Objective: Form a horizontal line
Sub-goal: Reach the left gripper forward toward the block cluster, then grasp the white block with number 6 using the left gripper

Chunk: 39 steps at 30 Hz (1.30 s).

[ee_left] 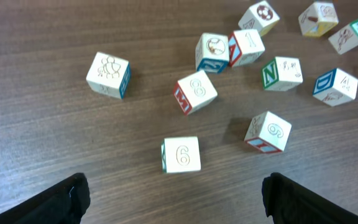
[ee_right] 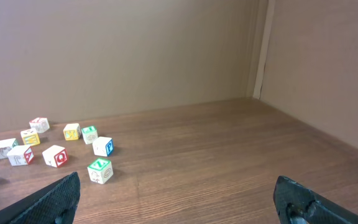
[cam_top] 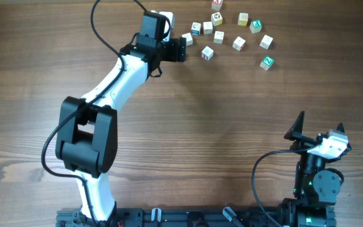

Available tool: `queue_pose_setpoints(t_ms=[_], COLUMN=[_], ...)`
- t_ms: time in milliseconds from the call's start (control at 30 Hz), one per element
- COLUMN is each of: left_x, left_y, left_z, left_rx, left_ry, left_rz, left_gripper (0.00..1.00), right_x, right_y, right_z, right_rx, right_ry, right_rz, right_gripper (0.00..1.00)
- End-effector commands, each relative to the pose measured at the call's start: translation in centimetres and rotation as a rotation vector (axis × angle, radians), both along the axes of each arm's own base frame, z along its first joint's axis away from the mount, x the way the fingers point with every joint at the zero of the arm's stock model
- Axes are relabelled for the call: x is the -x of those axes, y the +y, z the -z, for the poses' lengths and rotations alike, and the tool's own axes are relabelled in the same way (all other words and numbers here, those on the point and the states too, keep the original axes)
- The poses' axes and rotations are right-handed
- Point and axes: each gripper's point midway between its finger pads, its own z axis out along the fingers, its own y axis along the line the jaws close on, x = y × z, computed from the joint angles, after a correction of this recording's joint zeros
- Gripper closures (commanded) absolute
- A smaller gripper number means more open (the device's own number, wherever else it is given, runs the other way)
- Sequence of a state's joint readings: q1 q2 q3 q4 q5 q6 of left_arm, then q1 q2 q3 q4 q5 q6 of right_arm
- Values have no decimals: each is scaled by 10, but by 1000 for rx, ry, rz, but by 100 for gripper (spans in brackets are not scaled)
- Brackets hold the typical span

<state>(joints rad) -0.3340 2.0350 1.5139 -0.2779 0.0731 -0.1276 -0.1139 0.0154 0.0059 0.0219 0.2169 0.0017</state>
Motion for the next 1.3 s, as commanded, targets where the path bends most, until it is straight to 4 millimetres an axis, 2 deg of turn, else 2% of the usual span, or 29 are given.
queue_pose_setpoints(t_ms=[0,267,333,500,667,767,900,967,1100,1267], left_x=[-9,-21,-22,-16,-10,-9,-10,-10,-11,-16], left_y=[-5,-11,-13,-27,-35,-34,-34,-33,-32,-28], left_z=[-7,-16,-8,32,60,66,67,71,92,92], left_rx=[2,25,24,2,-15,-20,-21,-25,-40,-57], left_ry=[-39,-108,-104,-39,7,17,18,22,38,16], left_rz=[23,25,29,56,71,69,68,66,58,36], left_gripper=[8,9,9,9,11,14,22,22,21,25], right_x=[0,0,0,0,0,0,0,0,0,0], right_y=[2,2,2,2,2,2,2,2,2,2], right_z=[-3,-3,-3,-3,-3,-3,-3,-3,-3,-3], right_rx=[3,3,3,3,3,3,3,3,3,3], right_ry=[-12,-12,-12,-12,-12,-12,-12,-12,-12,-12], right_rz=[-10,-10,-10,-10,-10,-10,-10,-10,-10,-10], right_gripper=[0,0,0,0,0,0,0,0,0,0])
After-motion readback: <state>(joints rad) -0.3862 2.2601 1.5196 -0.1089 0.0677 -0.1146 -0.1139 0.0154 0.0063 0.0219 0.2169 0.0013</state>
